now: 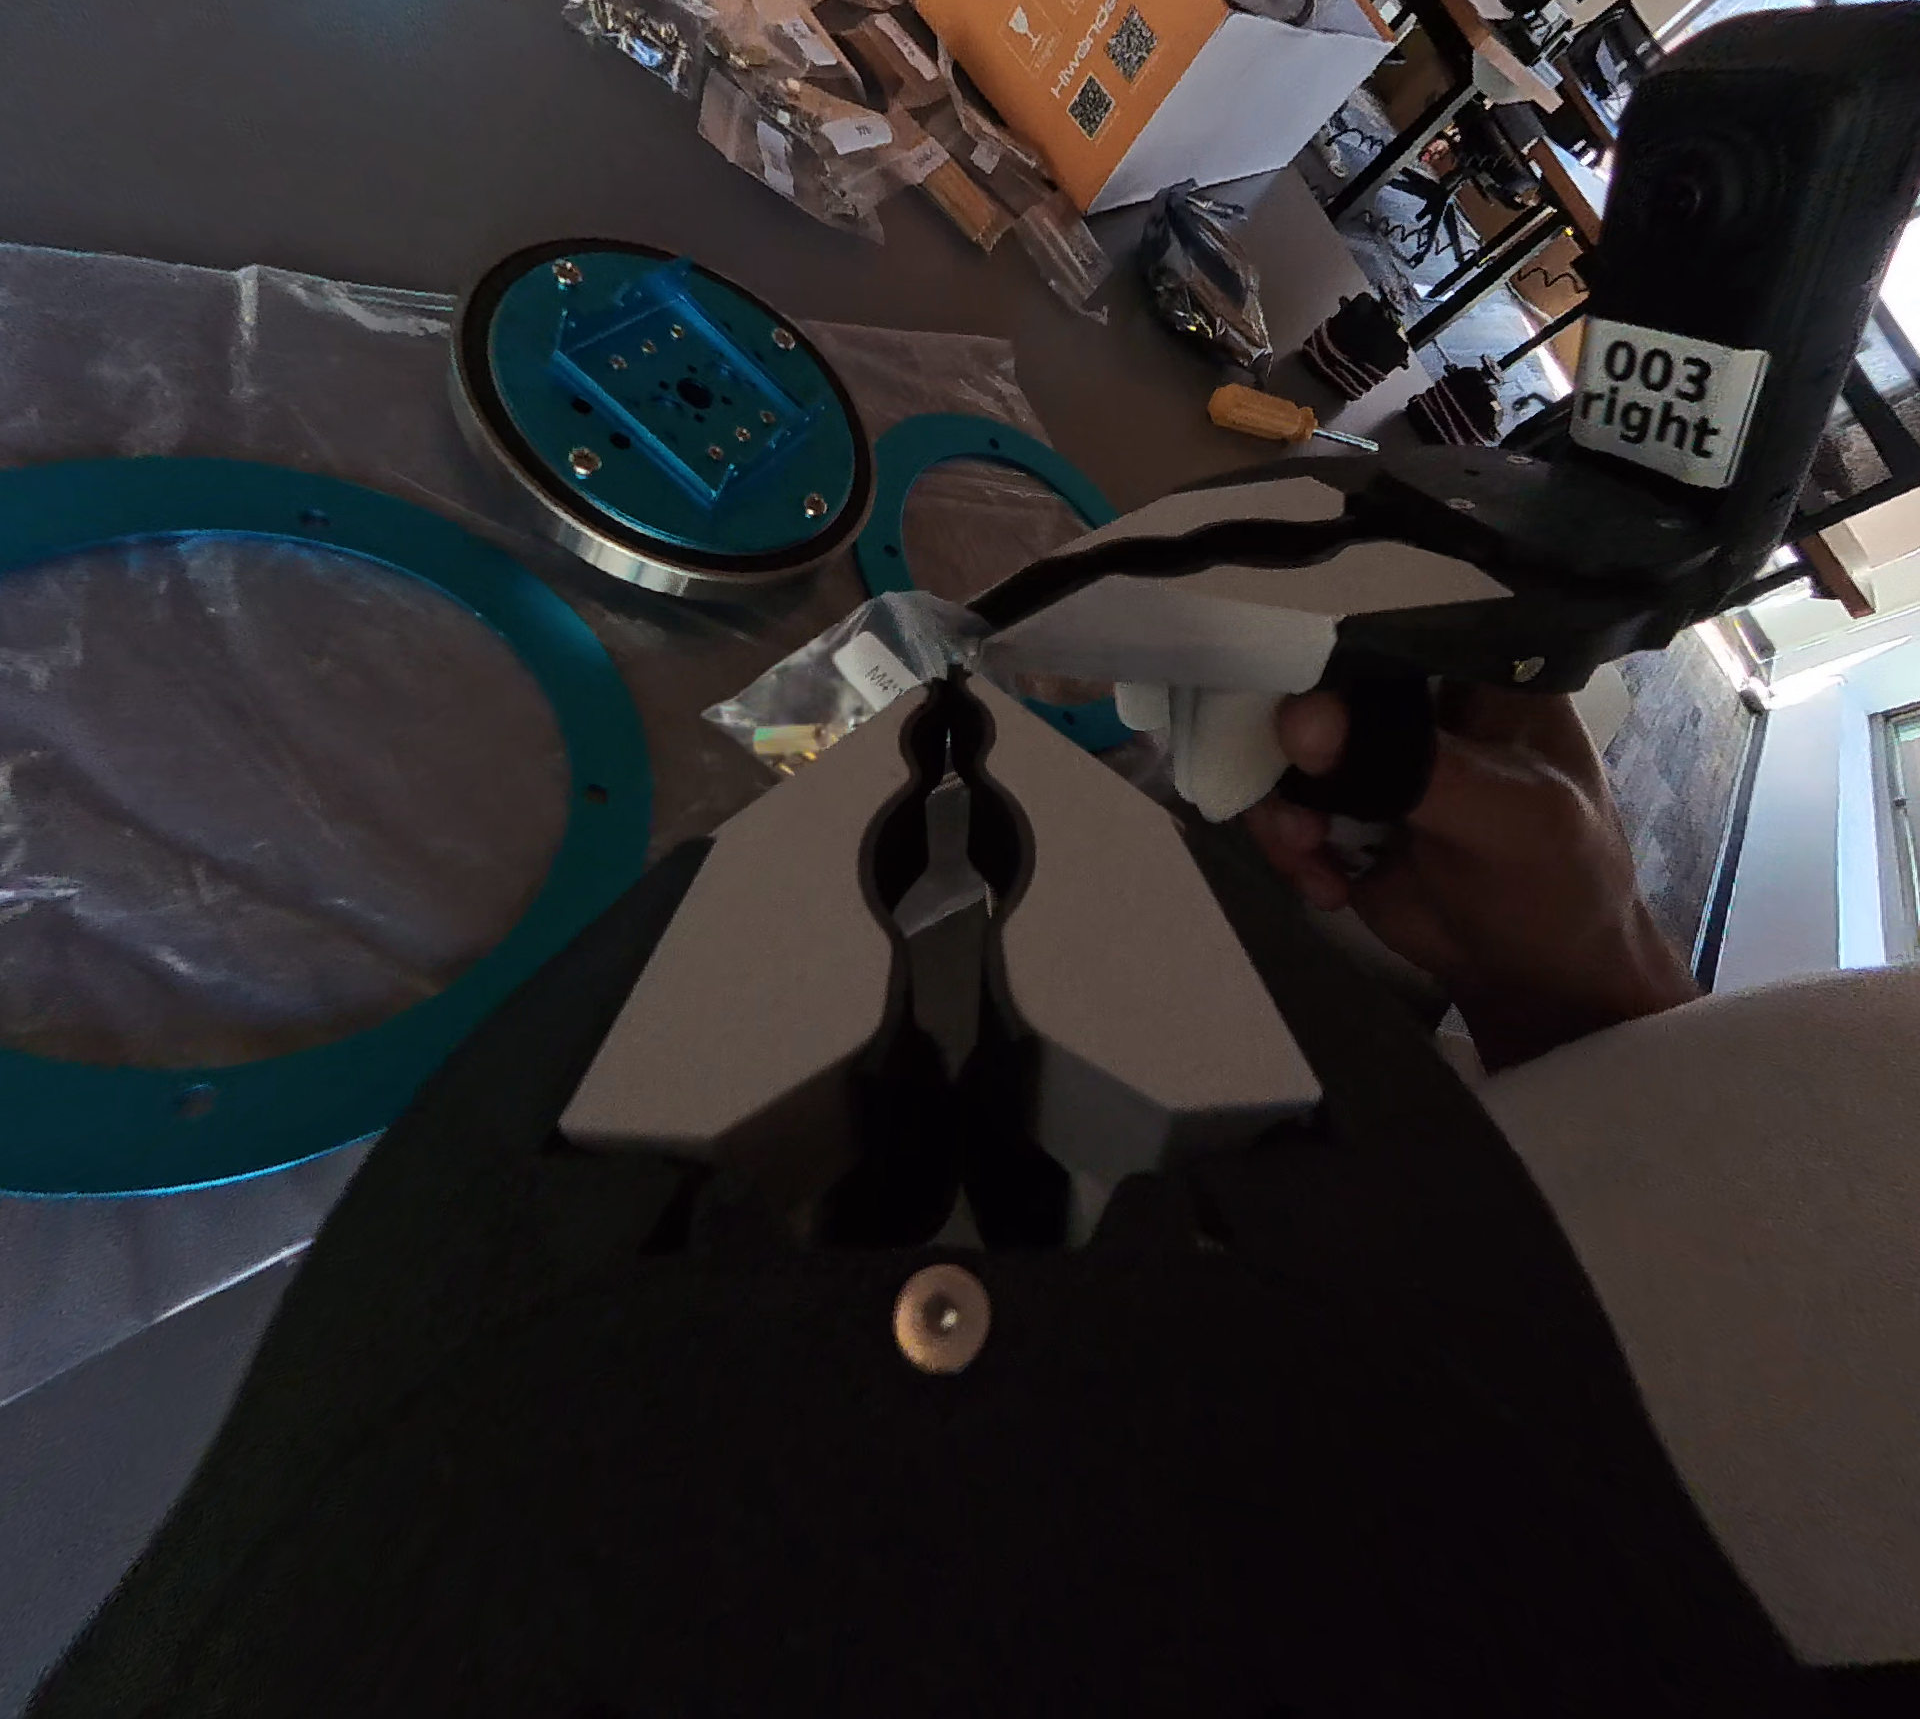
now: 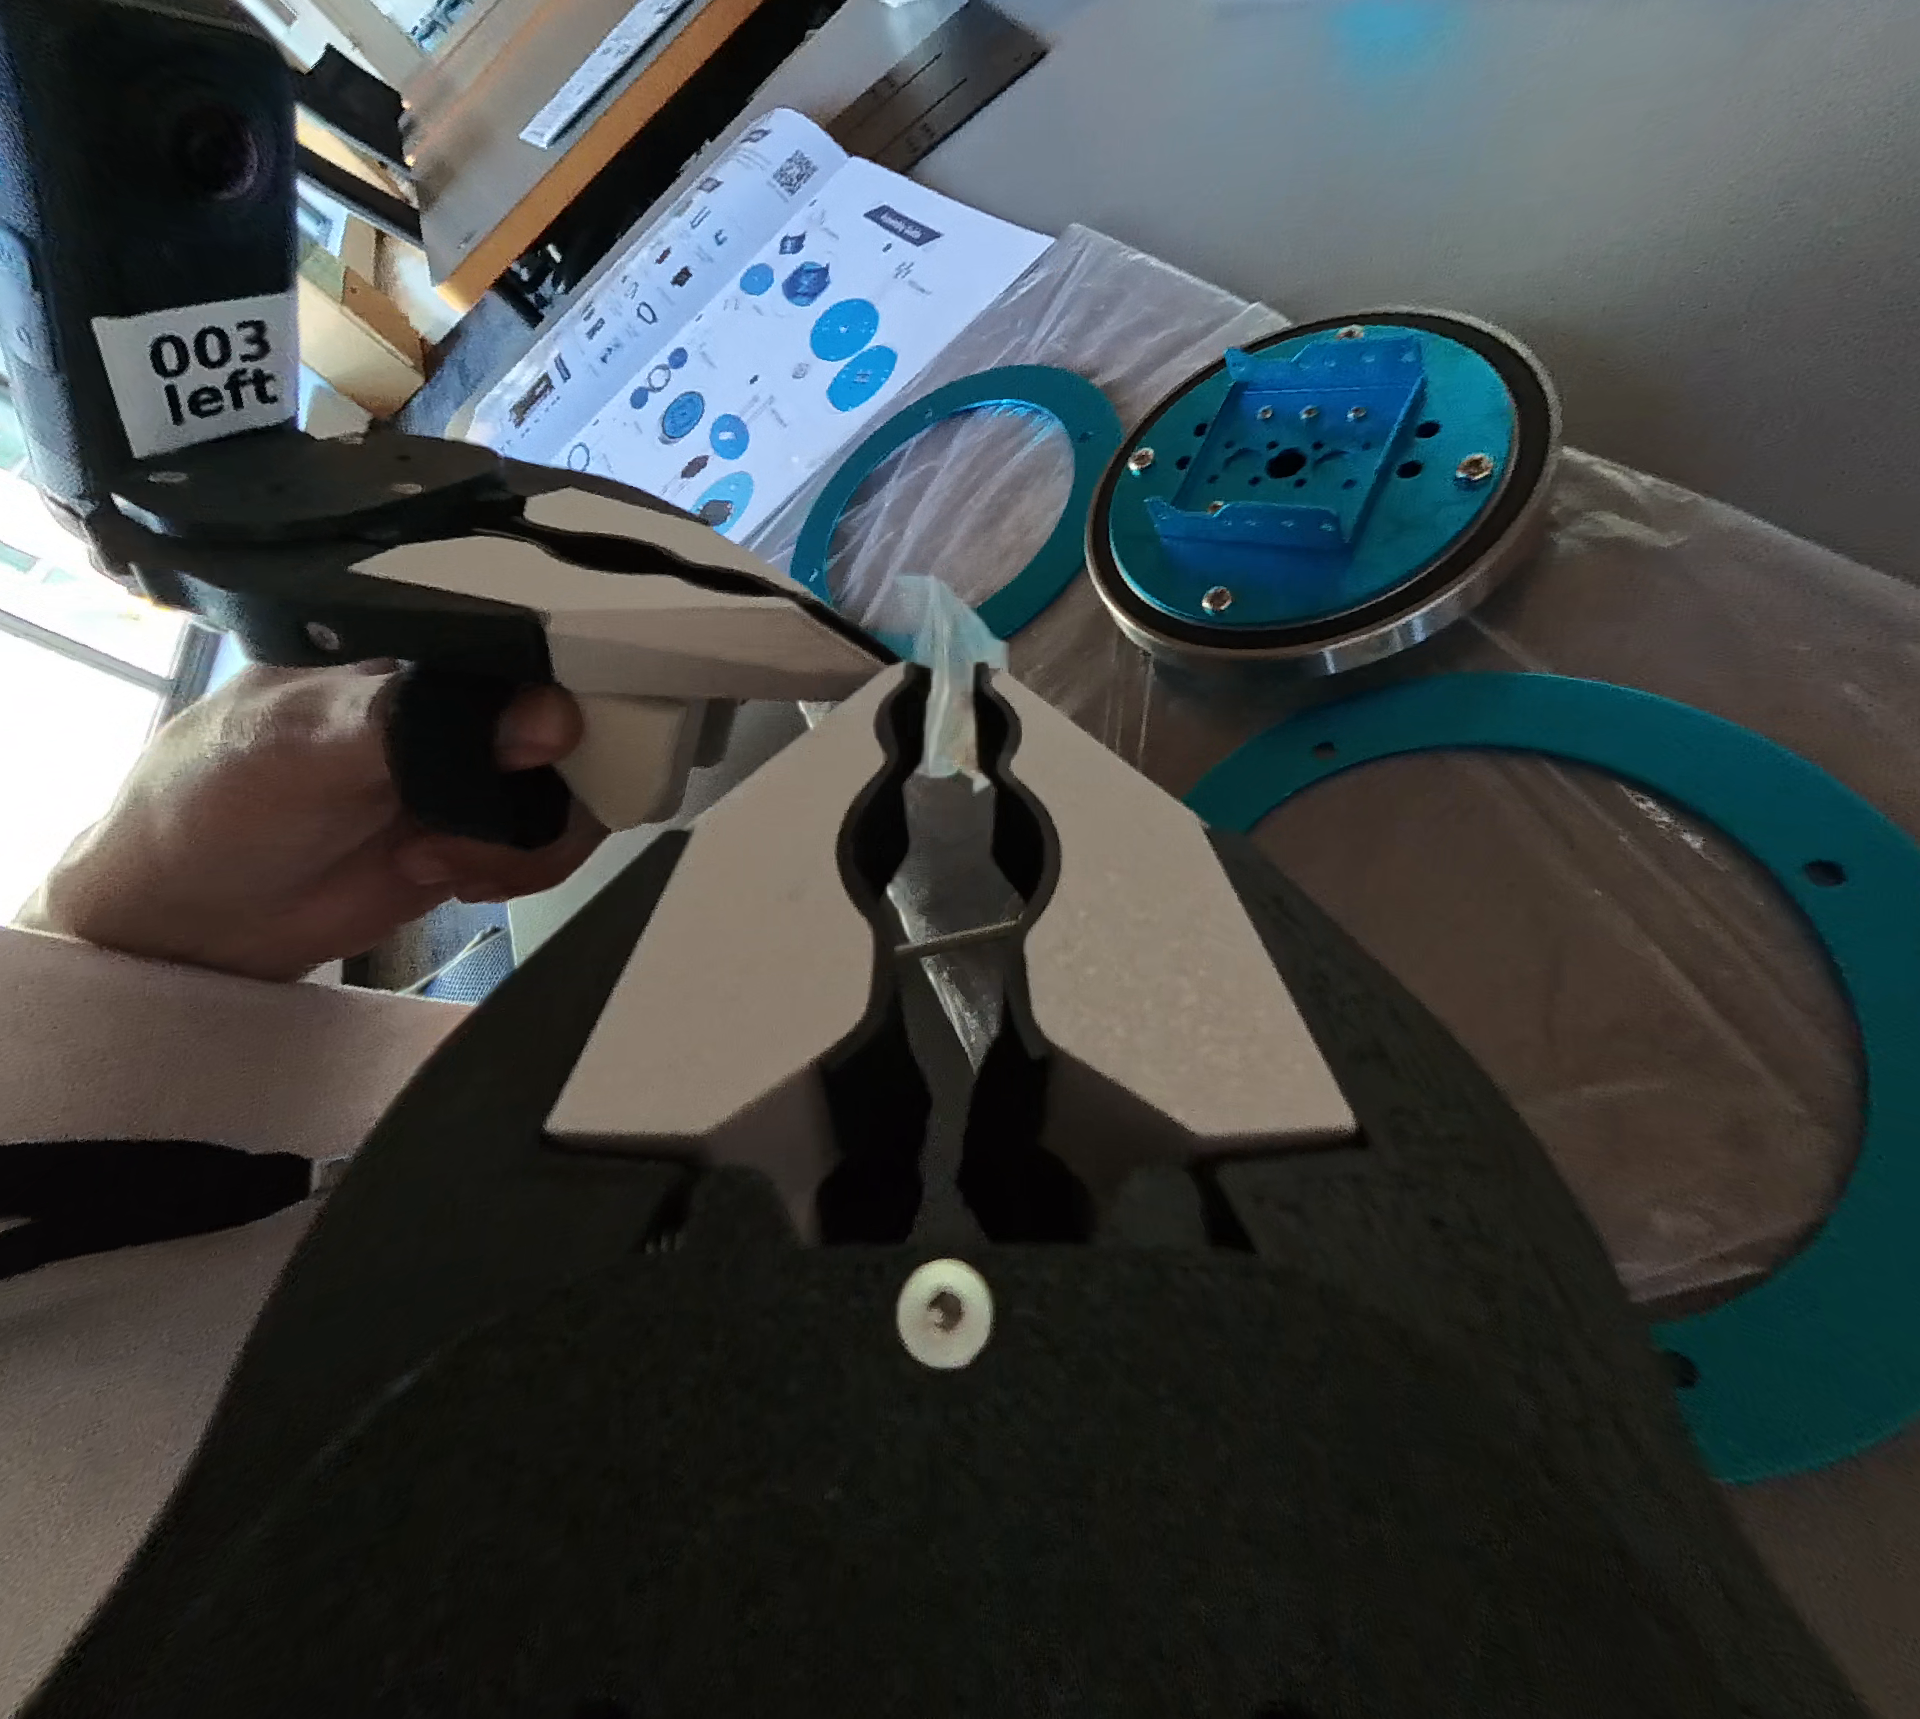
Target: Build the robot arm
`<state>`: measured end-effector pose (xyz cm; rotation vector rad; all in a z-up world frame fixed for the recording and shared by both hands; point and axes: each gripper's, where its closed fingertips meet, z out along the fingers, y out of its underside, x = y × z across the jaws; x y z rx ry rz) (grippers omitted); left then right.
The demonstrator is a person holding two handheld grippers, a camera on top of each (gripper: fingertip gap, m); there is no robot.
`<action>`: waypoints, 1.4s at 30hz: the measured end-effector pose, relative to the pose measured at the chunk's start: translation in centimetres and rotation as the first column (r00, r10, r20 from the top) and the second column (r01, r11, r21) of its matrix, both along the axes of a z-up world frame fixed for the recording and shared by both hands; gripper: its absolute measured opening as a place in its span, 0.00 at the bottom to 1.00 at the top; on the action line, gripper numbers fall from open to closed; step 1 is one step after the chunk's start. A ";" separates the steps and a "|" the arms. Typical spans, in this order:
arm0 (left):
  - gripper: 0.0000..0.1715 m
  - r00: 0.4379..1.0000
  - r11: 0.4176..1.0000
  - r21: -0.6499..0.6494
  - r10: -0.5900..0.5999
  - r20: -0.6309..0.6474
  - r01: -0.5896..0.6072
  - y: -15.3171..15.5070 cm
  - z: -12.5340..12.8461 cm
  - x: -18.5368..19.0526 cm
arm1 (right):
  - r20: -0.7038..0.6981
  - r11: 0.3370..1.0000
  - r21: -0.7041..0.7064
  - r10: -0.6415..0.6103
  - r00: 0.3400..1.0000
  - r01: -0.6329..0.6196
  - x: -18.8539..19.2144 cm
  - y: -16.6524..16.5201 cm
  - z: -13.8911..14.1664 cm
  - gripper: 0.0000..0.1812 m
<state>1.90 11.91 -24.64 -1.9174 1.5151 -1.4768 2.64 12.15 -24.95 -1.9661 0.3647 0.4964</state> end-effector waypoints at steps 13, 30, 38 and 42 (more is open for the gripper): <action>0.00 0.999 0.961 0.274 -0.038 -0.037 0.047 1.4 -0.2 0.6 | 0.164 0.979 -0.204 0.007 0.986 0.027 0.7 0.5 -2.4 0.08; 0.00 0.787 0.788 -0.086 -0.614 -0.057 0.609 -3.3 7.0 1.1 | 0.531 0.865 0.360 0.118 0.839 -0.350 2.2 -3.0 7.0 0.42; 0.00 0.675 0.715 -0.089 -0.688 -0.266 0.693 -4.2 9.4 4.1 | 0.625 0.866 0.385 0.011 0.781 -0.320 3.2 -3.6 8.4 0.38; 0.00 0.662 0.709 -0.018 -0.666 -0.343 0.705 -4.4 9.5 4.3 | 0.665 0.861 0.395 -0.028 0.746 -0.320 2.6 -3.7 9.0 0.35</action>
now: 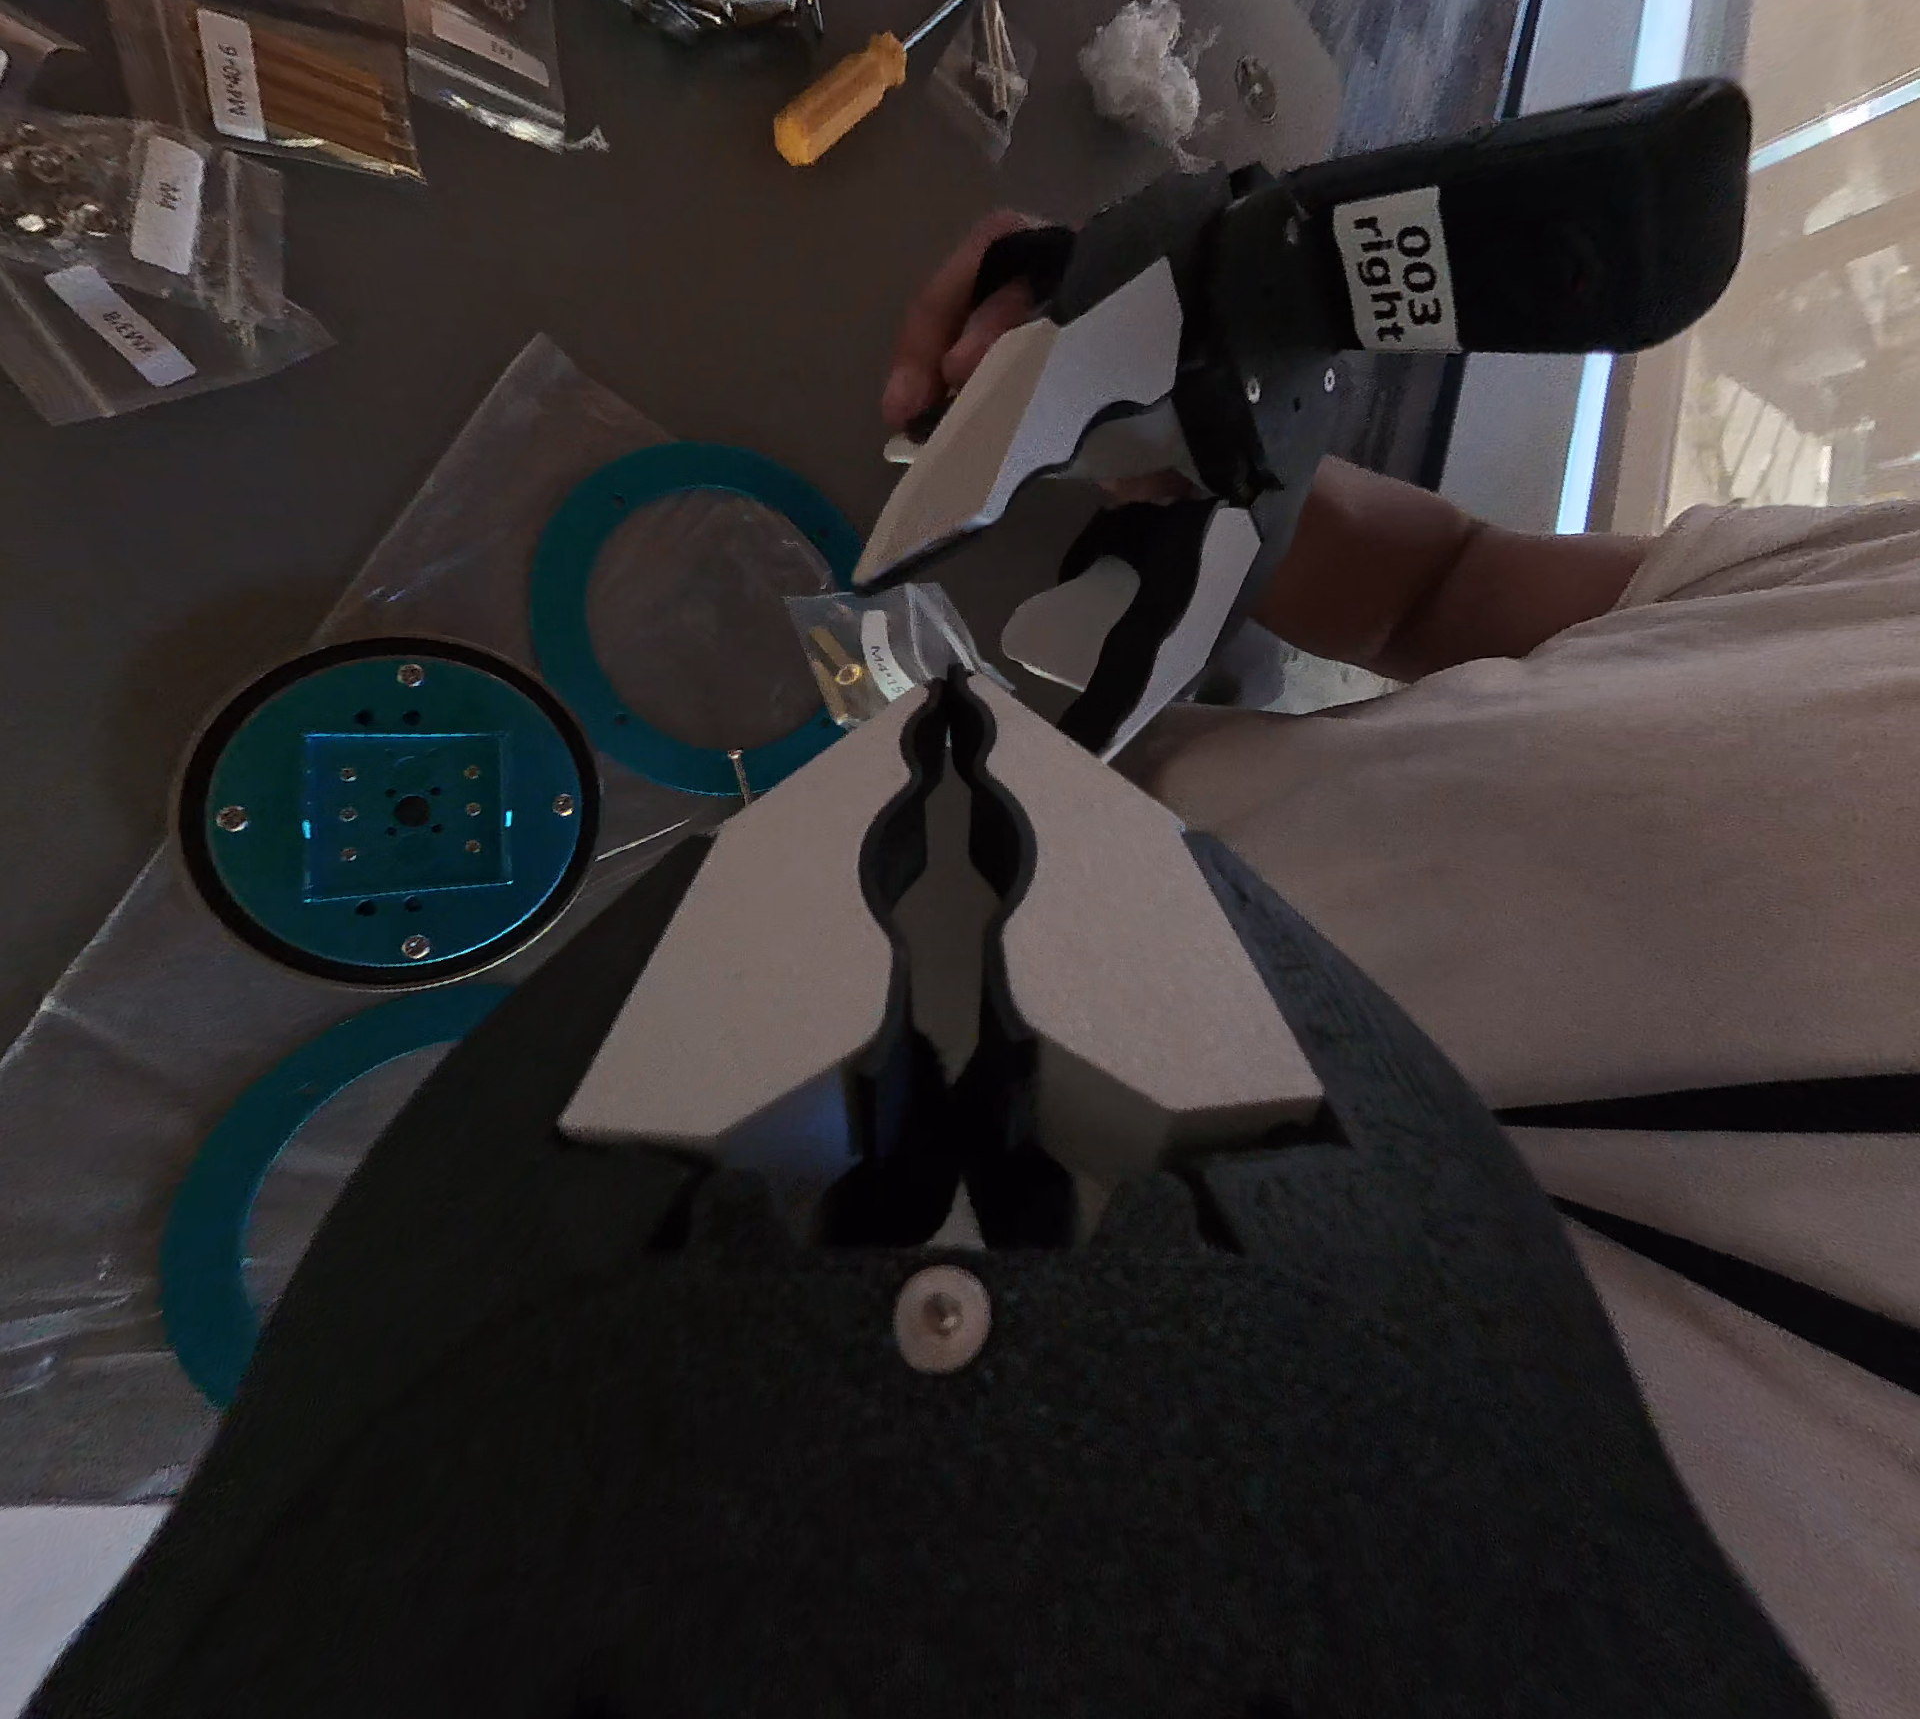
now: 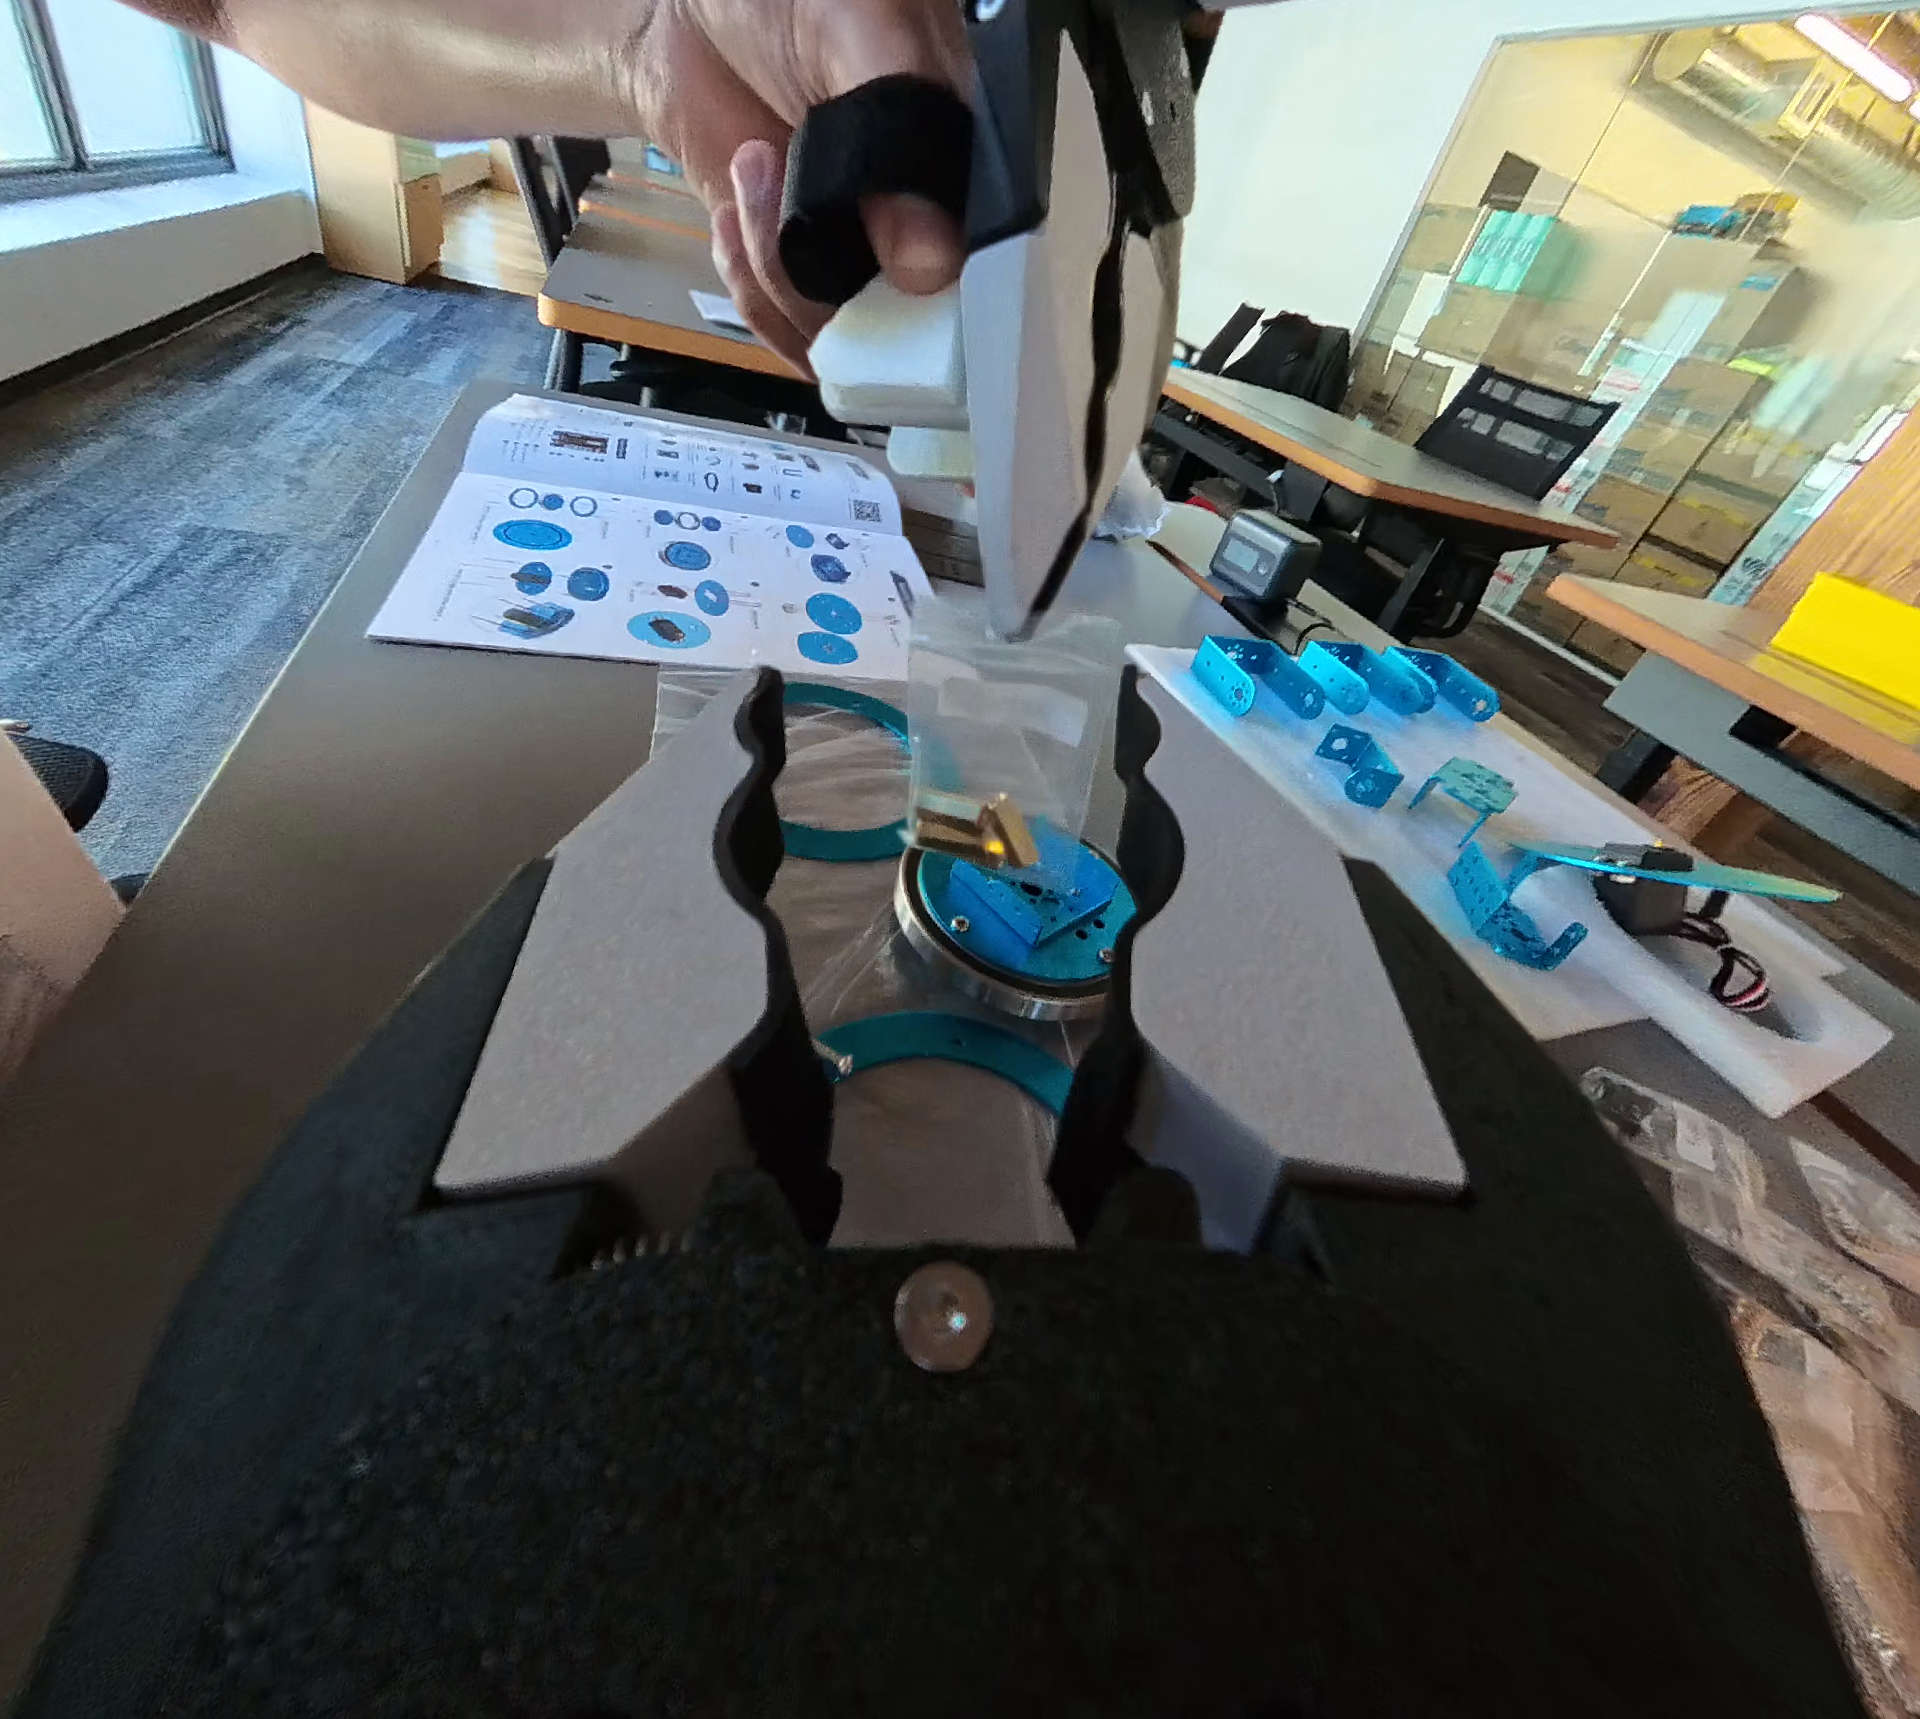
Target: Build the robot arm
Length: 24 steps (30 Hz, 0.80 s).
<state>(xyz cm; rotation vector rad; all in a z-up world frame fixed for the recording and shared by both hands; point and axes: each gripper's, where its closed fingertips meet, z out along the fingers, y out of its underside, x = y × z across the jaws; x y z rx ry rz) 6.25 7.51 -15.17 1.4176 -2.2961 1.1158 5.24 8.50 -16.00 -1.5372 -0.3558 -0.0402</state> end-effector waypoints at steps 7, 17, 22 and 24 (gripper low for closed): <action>0.00 1.000 1.000 0.023 0.007 -0.016 -0.007 -1.1 -0.3 -0.4 | -0.014 0.998 0.012 -0.060 0.998 0.061 0.2 0.3 0.4 0.30; 0.00 0.998 0.999 0.011 0.050 -0.029 -0.050 -0.7 -0.9 -0.4 | 0.017 0.994 -0.045 -0.101 0.995 0.102 0.6 0.4 -0.6 0.22; 0.00 0.998 0.998 0.023 0.052 -0.020 -0.051 0.0 -0.9 -0.4 | 0.051 0.993 -0.063 -0.101 0.994 0.105 0.5 0.2 -0.9 0.10; 0.00 0.999 0.999 0.040 0.036 -0.008 -0.036 0.1 -1.0 -0.5 | 0.074 0.992 -0.048 -0.117 0.990 0.121 0.6 0.4 -0.8 0.11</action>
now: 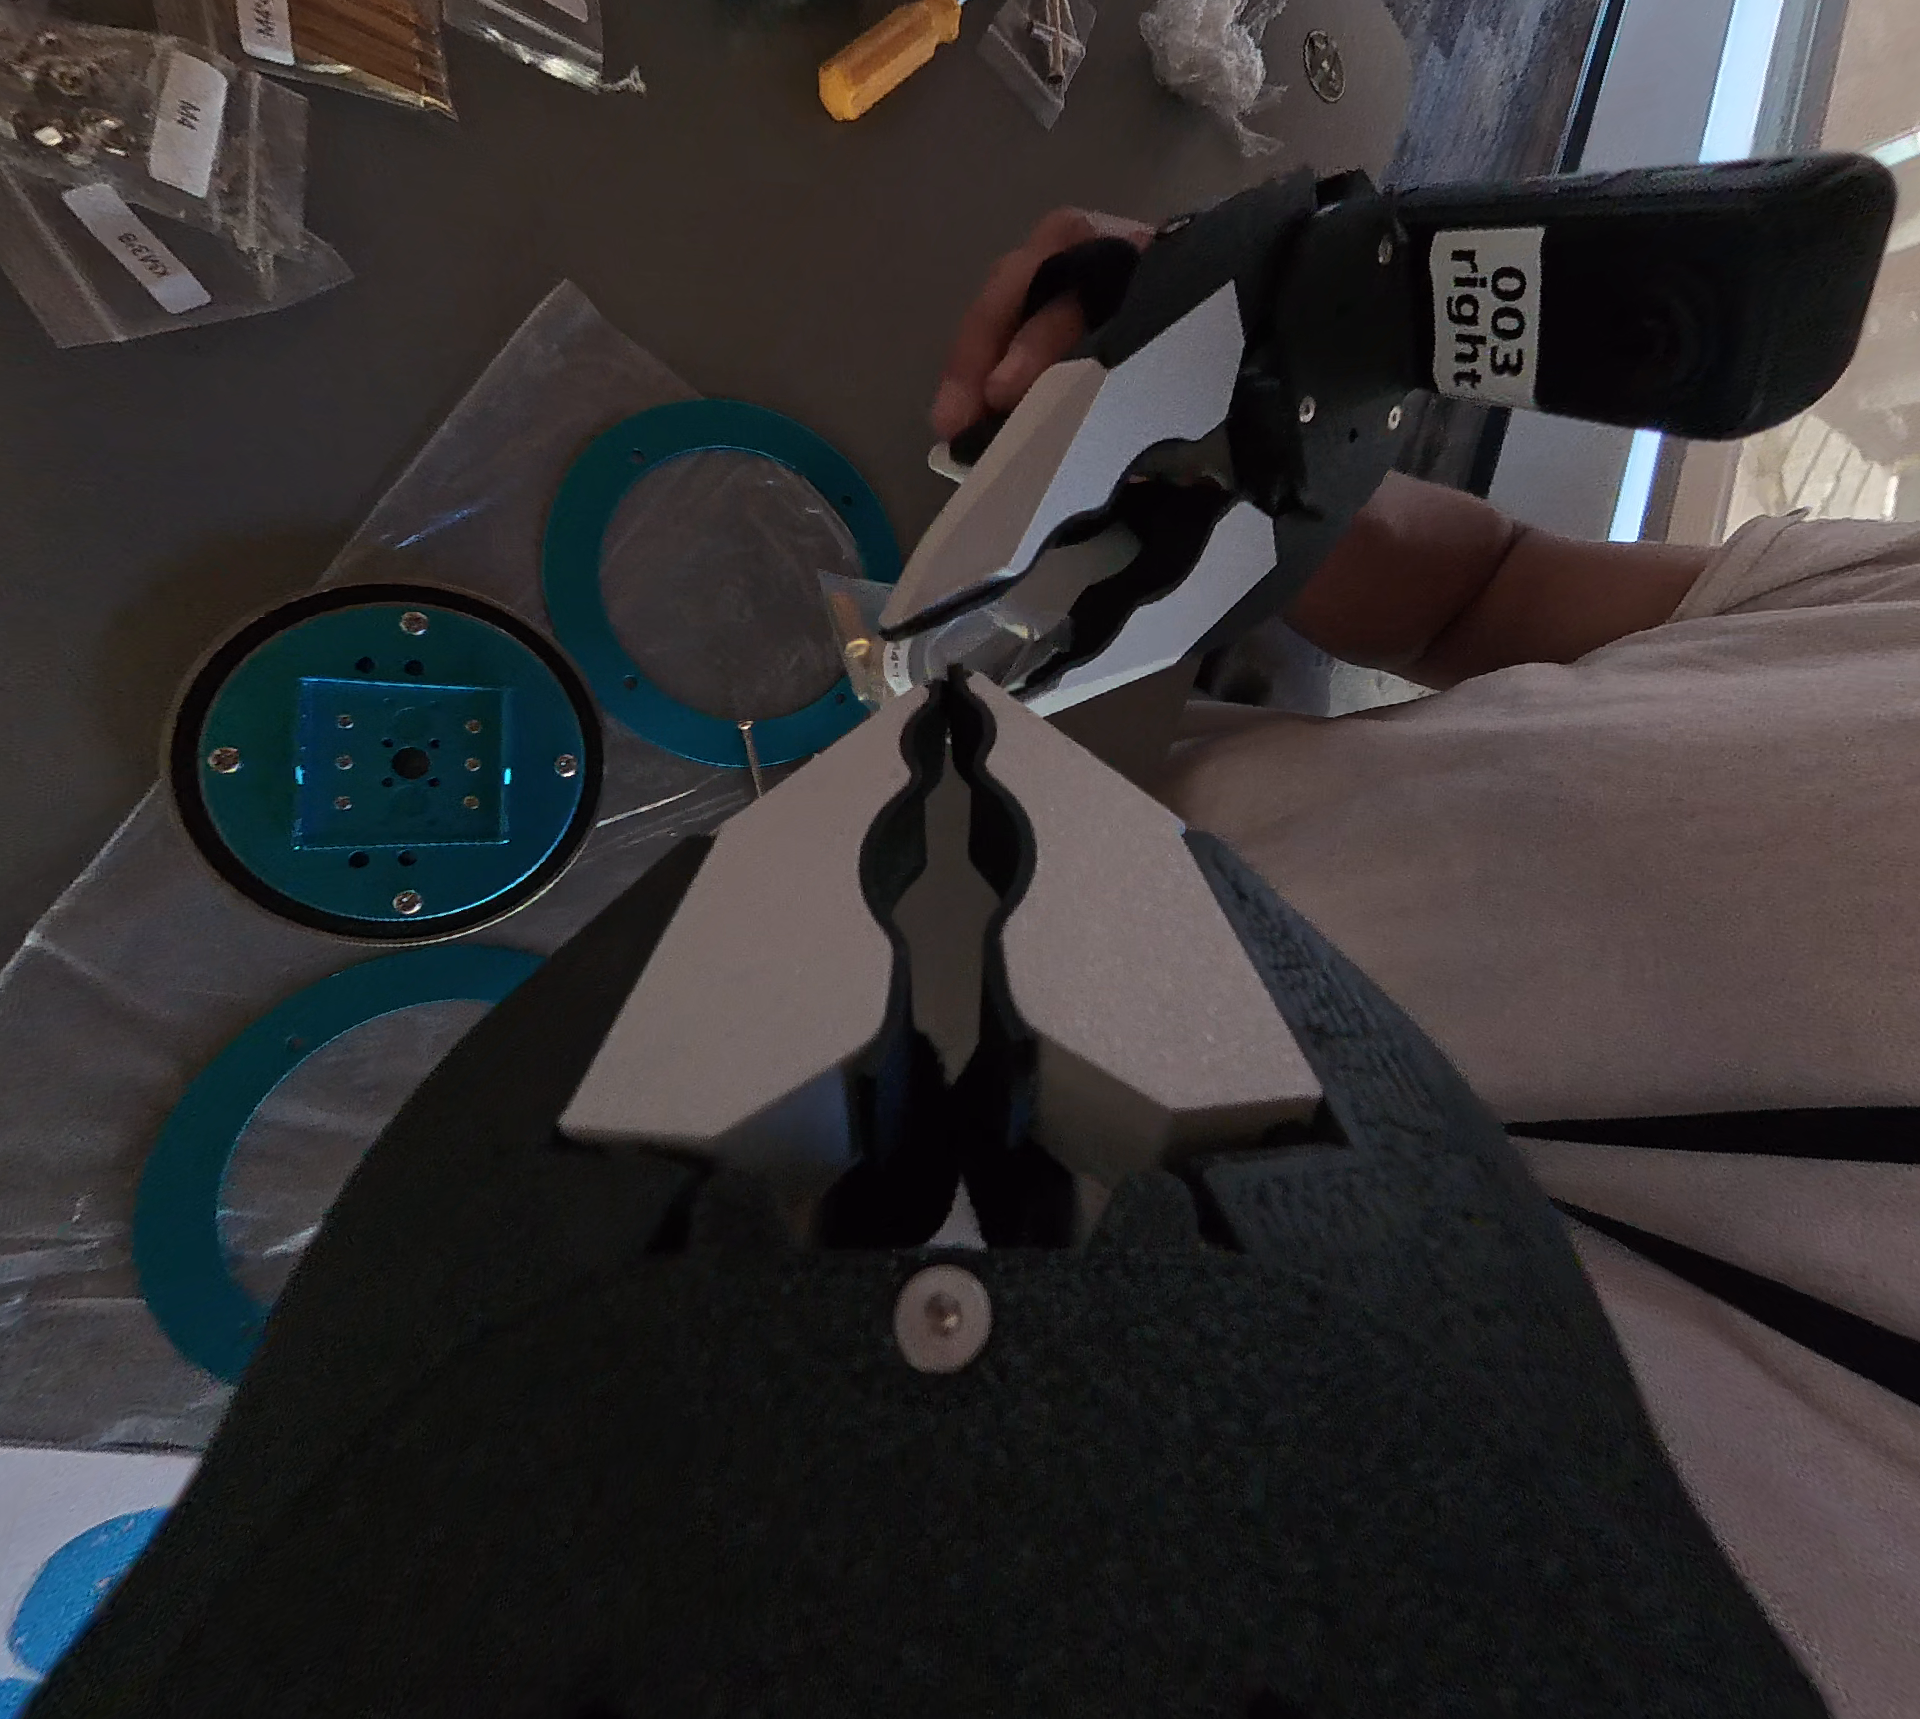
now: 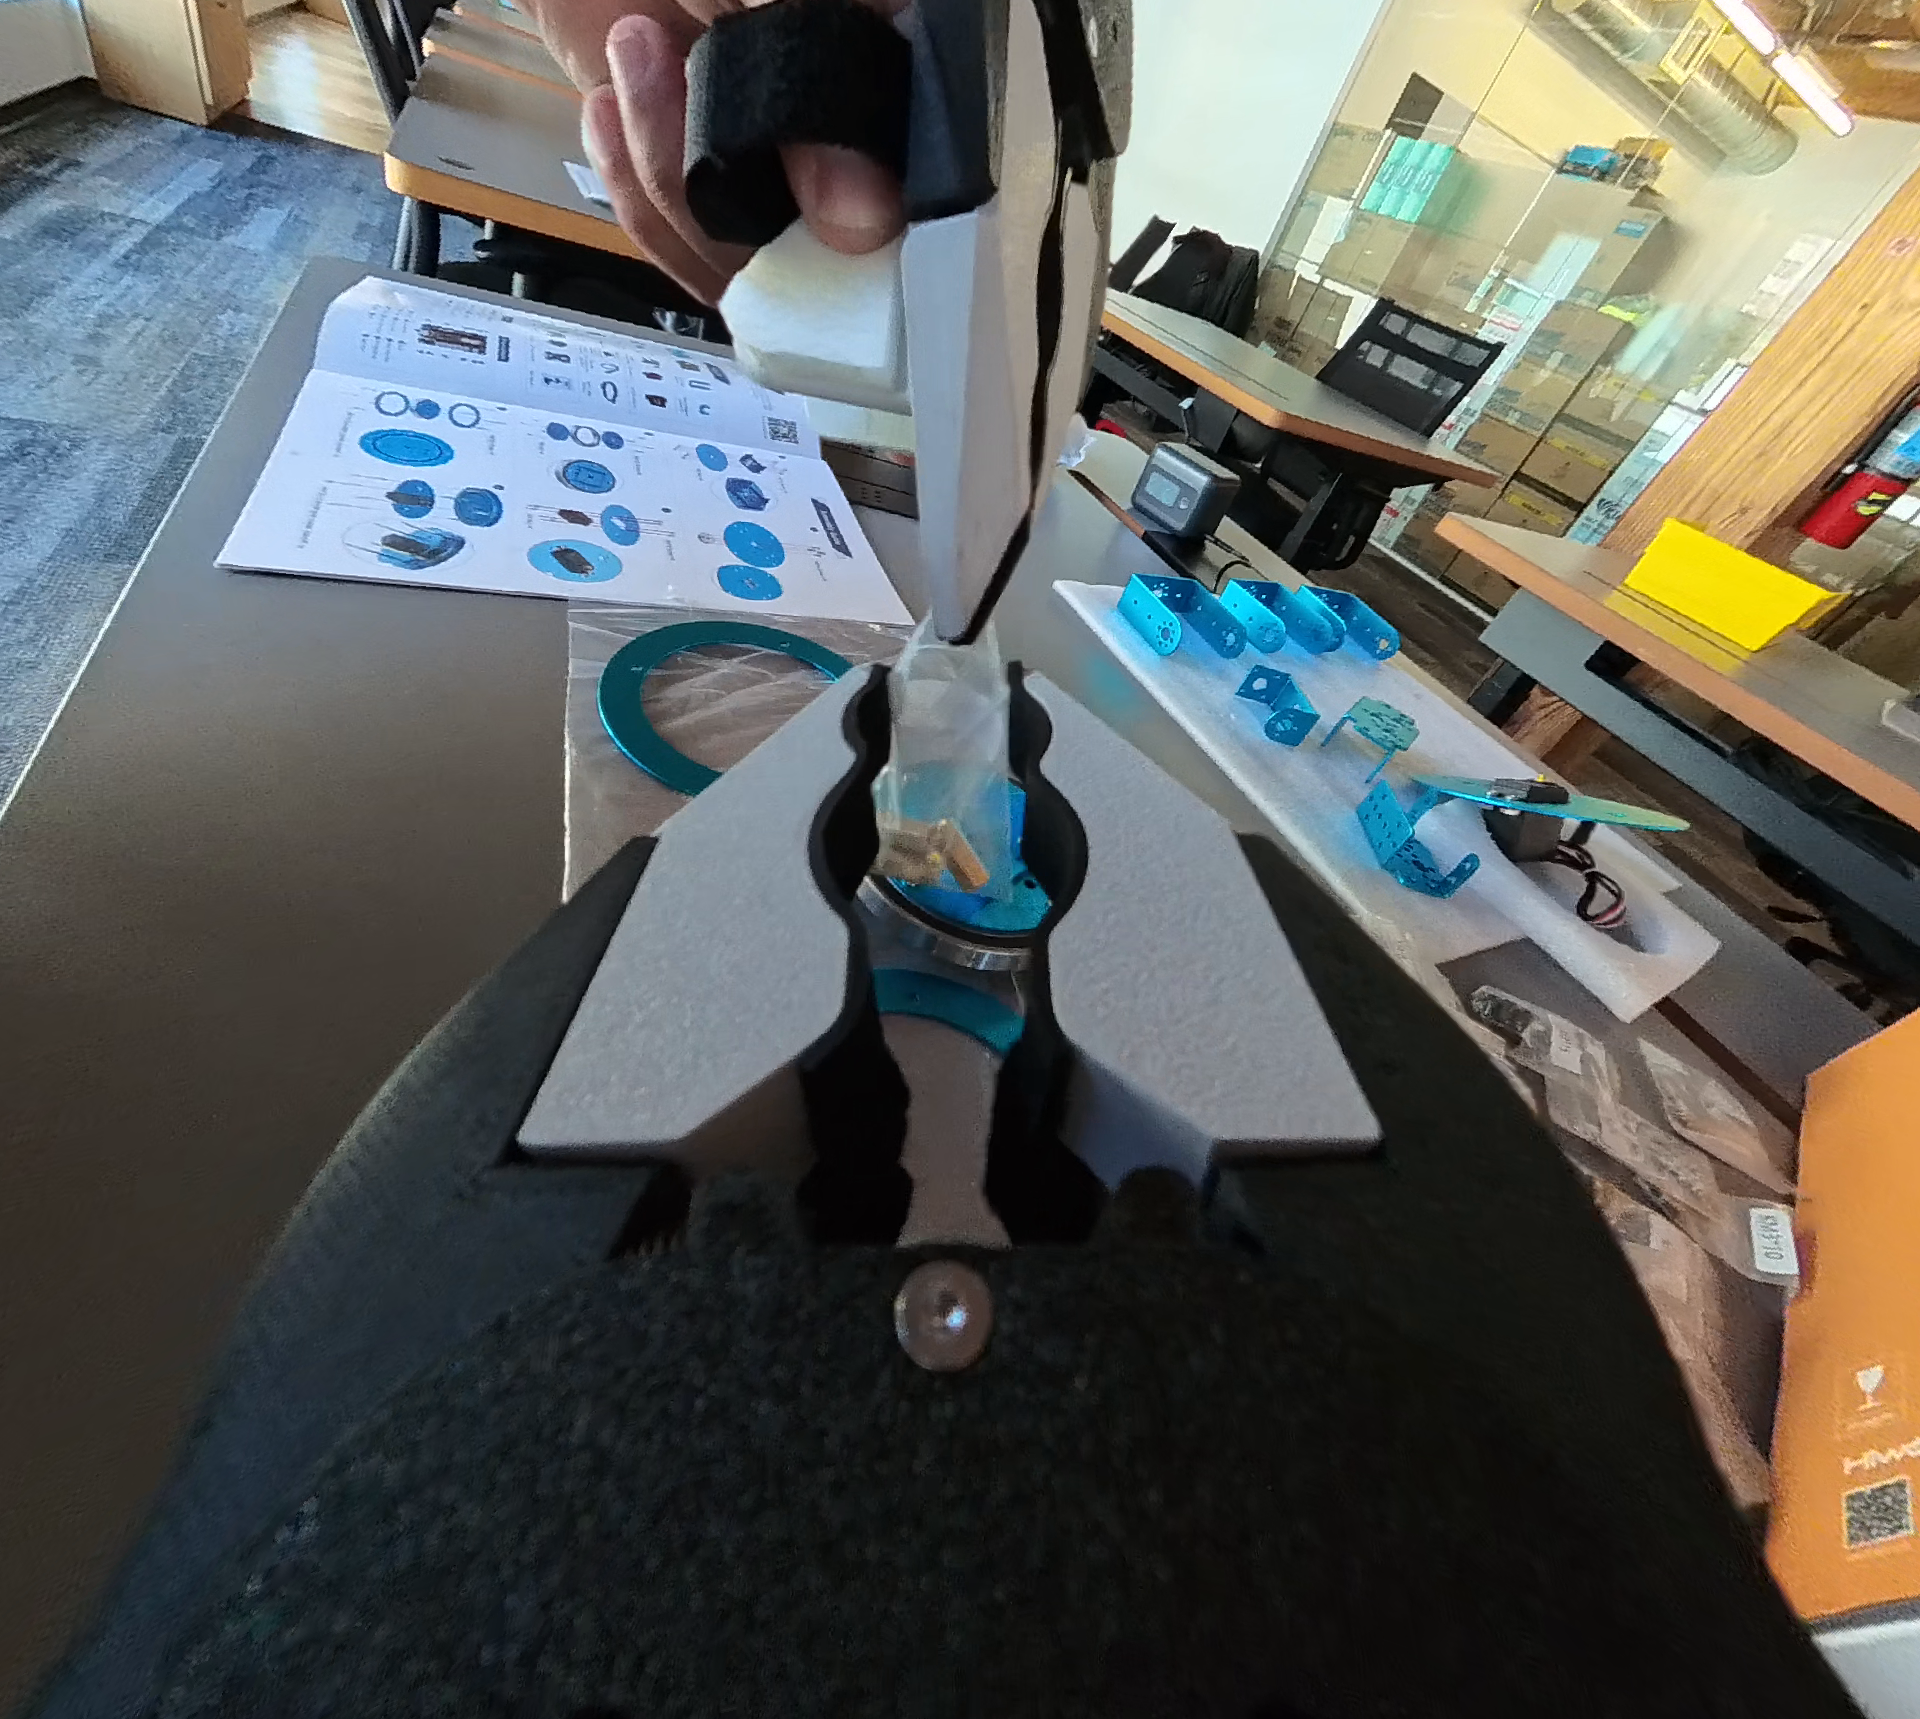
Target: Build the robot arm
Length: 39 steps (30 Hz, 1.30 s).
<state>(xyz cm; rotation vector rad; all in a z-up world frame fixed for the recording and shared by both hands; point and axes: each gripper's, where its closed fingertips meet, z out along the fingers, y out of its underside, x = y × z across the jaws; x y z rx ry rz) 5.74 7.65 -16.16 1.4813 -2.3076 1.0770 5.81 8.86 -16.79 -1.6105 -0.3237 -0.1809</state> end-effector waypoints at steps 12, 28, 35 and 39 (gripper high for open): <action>0.00 0.890 0.871 -0.349 -0.185 0.418 0.345 2.6 9.1 -3.0 | -0.689 0.921 0.368 0.362 0.627 -0.127 1.1 -3.4 5.3 0.17; 0.00 0.864 0.810 -0.436 -0.162 0.477 0.392 3.3 8.1 -4.7 | -0.707 0.776 0.537 0.628 0.325 -0.329 -3.5 -1.1 7.5 0.03; 0.00 0.873 0.831 -0.430 -0.127 0.472 0.353 4.6 7.1 -4.2 | -0.753 0.859 0.435 0.512 0.414 -0.270 -2.2 0.3 6.4 0.02; 0.00 0.876 0.856 -0.393 -0.131 0.465 0.336 5.9 8.7 -4.7 | -0.722 0.867 0.390 0.497 0.480 -0.311 -2.8 1.7 7.4 0.02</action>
